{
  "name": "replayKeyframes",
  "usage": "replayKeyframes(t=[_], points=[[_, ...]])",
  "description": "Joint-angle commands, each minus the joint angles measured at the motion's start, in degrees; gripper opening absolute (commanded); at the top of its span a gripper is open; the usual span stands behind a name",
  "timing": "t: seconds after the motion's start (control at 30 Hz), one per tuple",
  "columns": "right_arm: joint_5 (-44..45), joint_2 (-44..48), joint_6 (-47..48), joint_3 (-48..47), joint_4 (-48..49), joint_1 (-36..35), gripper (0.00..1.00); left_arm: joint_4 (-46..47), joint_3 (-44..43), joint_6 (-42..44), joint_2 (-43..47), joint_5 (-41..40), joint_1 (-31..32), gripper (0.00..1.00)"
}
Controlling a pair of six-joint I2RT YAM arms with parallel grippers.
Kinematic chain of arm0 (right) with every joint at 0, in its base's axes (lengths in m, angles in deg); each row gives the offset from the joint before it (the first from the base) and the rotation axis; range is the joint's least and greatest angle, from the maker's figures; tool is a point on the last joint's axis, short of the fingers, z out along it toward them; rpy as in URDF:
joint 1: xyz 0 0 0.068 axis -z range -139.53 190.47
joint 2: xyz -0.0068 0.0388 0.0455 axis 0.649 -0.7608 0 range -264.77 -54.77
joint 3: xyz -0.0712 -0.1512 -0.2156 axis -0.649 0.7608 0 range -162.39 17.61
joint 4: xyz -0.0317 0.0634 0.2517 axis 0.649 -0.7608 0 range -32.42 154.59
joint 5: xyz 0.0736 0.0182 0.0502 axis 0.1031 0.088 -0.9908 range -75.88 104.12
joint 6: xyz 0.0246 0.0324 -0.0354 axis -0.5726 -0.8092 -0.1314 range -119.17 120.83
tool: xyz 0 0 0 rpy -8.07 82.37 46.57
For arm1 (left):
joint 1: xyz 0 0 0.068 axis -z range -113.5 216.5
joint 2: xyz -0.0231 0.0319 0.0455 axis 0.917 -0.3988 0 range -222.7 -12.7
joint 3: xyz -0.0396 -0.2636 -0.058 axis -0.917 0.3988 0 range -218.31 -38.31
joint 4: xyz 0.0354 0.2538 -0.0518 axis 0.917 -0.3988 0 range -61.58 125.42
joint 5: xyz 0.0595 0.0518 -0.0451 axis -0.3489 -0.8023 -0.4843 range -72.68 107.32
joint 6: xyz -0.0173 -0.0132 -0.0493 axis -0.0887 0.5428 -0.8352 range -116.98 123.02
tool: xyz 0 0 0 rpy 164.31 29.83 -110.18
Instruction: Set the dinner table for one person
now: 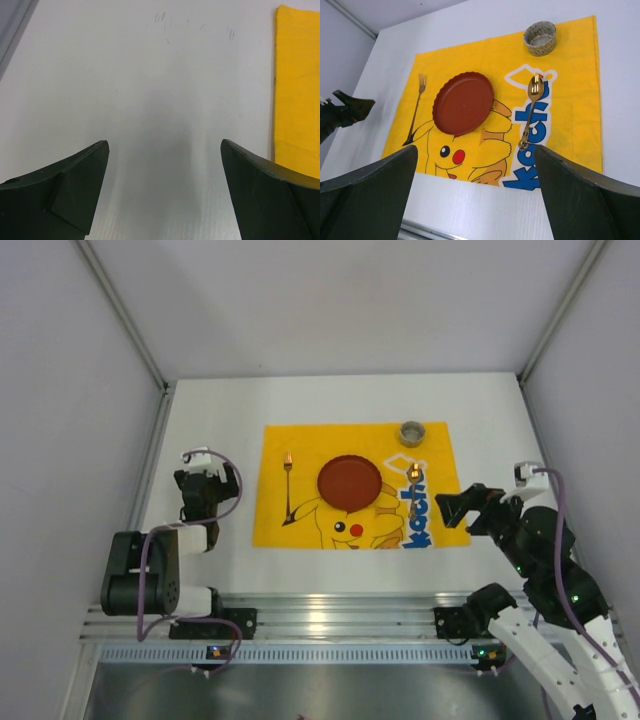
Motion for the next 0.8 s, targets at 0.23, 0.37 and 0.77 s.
replayKeyframes(t=[0.23,0.37,0.77], points=[[1.8,0.2,1.3,-0.1,0.3,-0.1,1.0,29.4,2.7,-0.2,-11.8,8.7,-1.3,0.93],[3.4,1.5,3.4,3.1,2.3,-0.1,1.0,23.5,1.8,-0.9,-10.8,4.2,0.0,0.99],[15.8,0.2,27.2,26.8,34.4,-0.1,1.0,22.8,1.5,0.7,-10.7,4.1,0.8,0.99]])
